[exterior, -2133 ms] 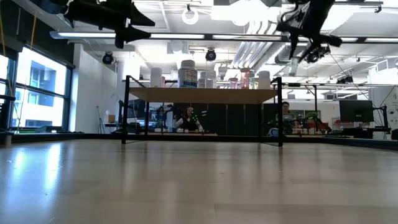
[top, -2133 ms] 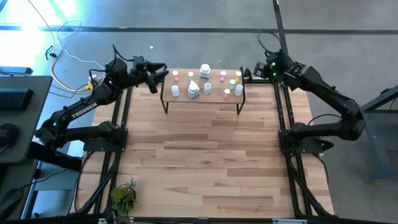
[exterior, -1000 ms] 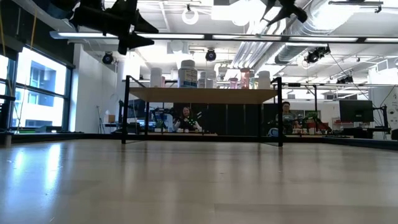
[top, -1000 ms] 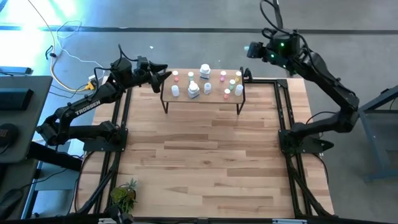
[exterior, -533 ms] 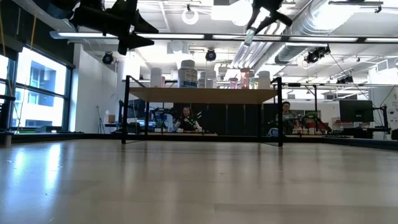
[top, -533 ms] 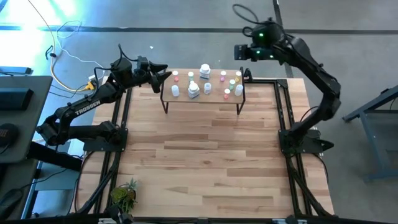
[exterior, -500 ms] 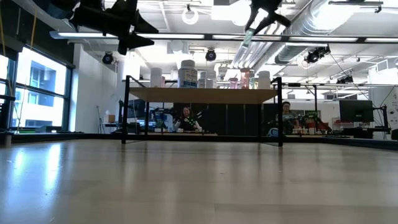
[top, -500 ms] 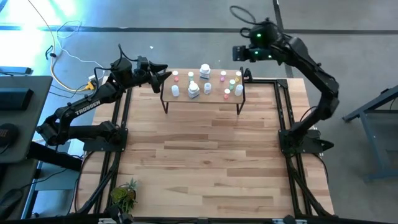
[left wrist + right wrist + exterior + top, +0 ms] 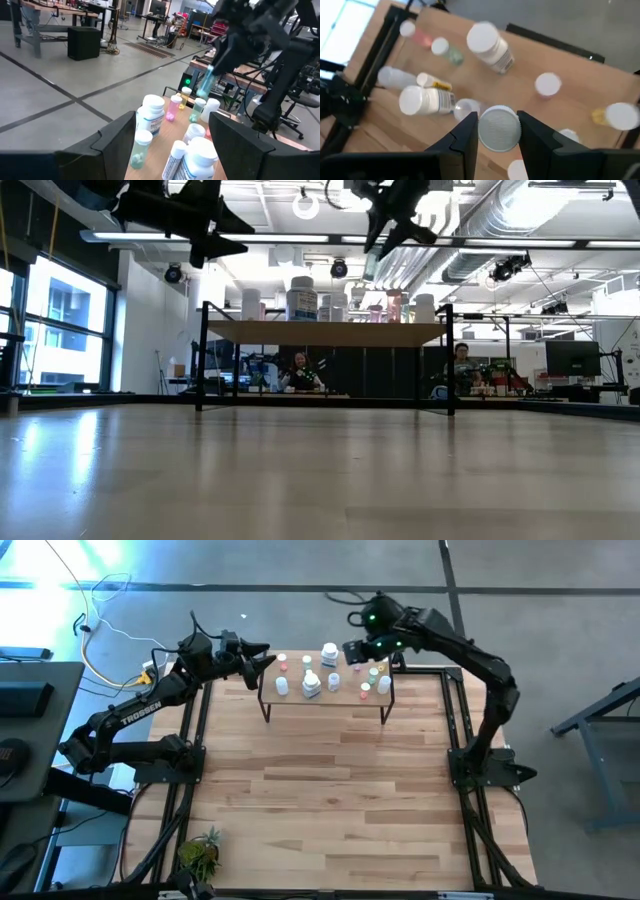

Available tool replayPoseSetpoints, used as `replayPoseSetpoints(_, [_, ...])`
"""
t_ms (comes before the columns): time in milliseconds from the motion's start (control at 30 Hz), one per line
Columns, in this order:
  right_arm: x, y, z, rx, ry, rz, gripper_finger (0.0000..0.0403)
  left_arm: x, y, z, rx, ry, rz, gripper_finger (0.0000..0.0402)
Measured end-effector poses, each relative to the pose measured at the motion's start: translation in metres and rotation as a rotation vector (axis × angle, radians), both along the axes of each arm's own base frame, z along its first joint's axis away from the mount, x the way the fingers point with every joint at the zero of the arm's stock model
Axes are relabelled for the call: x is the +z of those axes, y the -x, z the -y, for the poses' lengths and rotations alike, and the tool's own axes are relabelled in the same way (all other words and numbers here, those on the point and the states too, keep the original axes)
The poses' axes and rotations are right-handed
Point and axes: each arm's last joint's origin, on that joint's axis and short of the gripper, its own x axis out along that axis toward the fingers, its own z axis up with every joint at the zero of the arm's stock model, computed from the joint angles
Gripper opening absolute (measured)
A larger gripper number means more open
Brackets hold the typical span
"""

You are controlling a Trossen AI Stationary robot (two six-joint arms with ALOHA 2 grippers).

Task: Pick and place medicine bottles onto shelf by color
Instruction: Put the blue pill bottle on the shelf

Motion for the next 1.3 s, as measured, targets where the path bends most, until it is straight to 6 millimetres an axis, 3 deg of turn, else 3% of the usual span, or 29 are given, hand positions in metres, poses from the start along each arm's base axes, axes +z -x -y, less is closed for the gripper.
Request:
replayPoseSetpoints(233, [-0.025, -0.020, 0.001, 0.019, -0.059, -0.080, 0.0106, 0.000, 0.000, 0.000, 0.000, 0.003, -0.002, 0.0241])
replayPoseSetpoints(800, [-0.071, -0.045, 0.014, 0.020, -0.140, -0.222, 0.0106, -0.001, 0.000, 0.000, 0.000, 0.005, -0.003, 0.0241])
replayPoseSetpoints(1300, [-0.076, -0.044, 0.013, 0.032, -0.115, -0.293, 0.0106, -0.001, 0.000, 0.000, 0.000, 0.005, -0.003, 0.0241])
